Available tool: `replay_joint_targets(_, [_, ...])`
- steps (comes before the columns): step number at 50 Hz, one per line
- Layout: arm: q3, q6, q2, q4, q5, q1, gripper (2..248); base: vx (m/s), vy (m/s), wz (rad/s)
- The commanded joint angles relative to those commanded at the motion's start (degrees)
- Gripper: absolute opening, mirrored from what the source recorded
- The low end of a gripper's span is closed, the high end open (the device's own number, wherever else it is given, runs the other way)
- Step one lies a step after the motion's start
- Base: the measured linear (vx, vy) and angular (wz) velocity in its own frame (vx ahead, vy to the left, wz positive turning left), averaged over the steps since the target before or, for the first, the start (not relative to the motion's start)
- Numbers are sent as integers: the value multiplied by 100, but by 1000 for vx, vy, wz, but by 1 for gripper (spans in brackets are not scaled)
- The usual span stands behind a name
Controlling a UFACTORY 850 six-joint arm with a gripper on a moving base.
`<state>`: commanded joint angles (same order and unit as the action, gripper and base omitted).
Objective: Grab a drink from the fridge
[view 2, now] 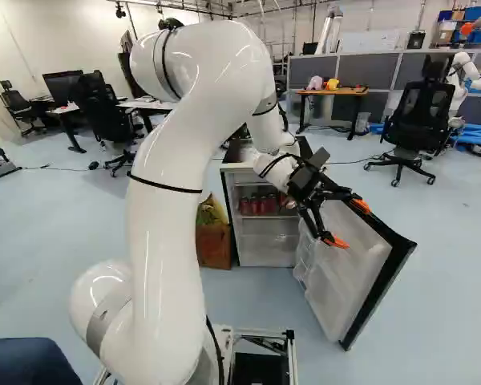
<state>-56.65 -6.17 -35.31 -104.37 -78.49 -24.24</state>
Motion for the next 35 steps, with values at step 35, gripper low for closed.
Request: replay_joint_targets(35, [1452,0,806,2103,165,291,247,0,0,0])
